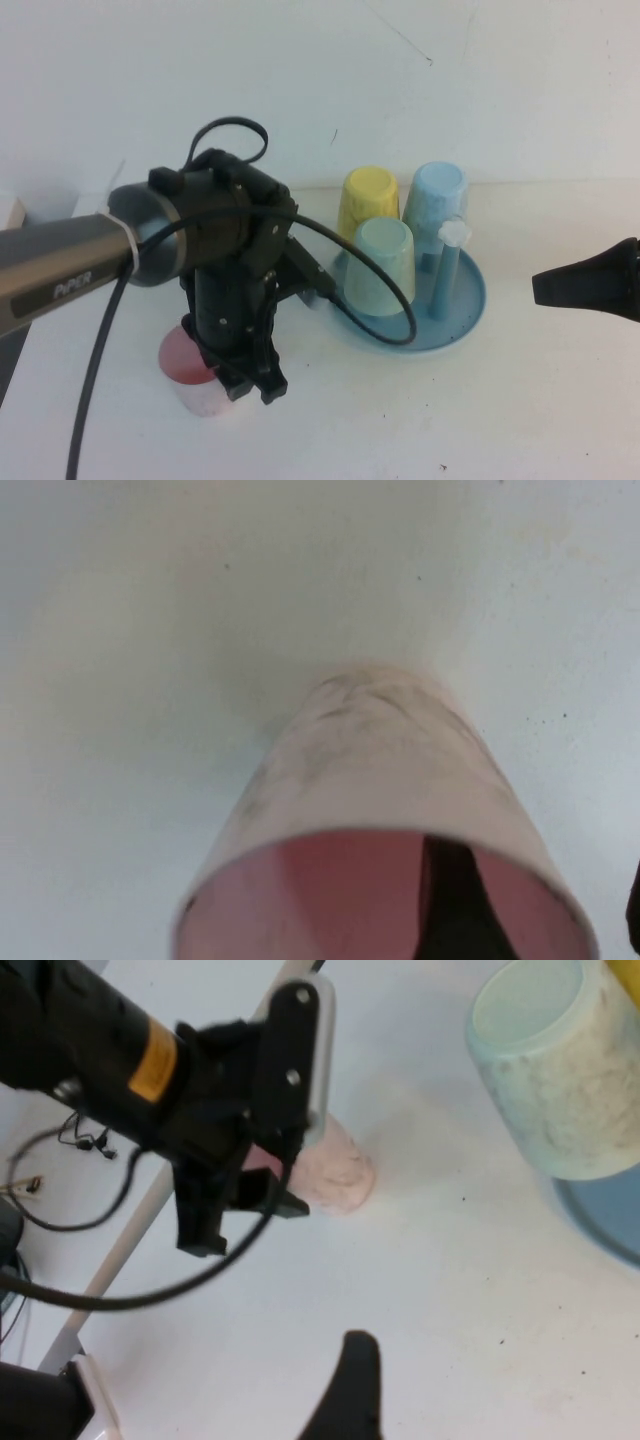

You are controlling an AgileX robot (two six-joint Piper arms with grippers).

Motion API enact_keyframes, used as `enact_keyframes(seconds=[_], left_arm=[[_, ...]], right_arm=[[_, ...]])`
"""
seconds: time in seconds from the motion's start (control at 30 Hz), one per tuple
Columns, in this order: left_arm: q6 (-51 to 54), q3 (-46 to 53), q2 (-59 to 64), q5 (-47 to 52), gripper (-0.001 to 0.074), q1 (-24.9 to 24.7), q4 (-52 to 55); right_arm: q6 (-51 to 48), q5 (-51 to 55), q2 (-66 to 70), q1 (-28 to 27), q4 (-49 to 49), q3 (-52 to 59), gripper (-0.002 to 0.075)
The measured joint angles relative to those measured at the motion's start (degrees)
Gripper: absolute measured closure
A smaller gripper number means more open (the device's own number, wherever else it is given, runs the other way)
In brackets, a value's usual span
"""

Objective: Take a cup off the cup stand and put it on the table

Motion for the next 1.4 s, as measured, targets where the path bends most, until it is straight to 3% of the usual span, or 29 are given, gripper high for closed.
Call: enact_keyframes(seconds=[0.23, 0.47, 0.6, 1.0, 1.23, 1.4], left_arm=[[-4.05, -5.46, -5.66, 4.54, 0.0412, 0.00, 1.63], [-6.62, -5.71, -17.22, 5.50, 0.0667, 0.00, -2.05], [-6.34, -2.40, -26.17, 3.46, 0.0720, 0.00, -6.84], [-6.10, 28.89, -60.17, -11.63, 0.0735, 0.00, -17.80], [-5.59, 47.66, -78.20, -20.49, 0.0736, 0.00, -25.42], [-6.17, 56.48, -91.68, -29.23, 0.0736, 0.00, -26.86]], right_arm=[[0.00, 3.72, 0.00, 0.00, 1.32, 0.00, 0.0057], [2.28, 4.59, -2.78, 0.00, -2.18, 0.00, 0.0066], [2.82, 5.01, -6.65, 0.00, -3.31, 0.00, 0.0112], [1.47, 5.83, -18.84, 0.00, -0.82, 0.10, 0.0459], [-1.49, 0.28, -27.34, 0.00, 2.49, 0.10, 0.0503], [-1.81, 3.01, -31.40, 0.00, 2.13, 0.10, 0.0535]])
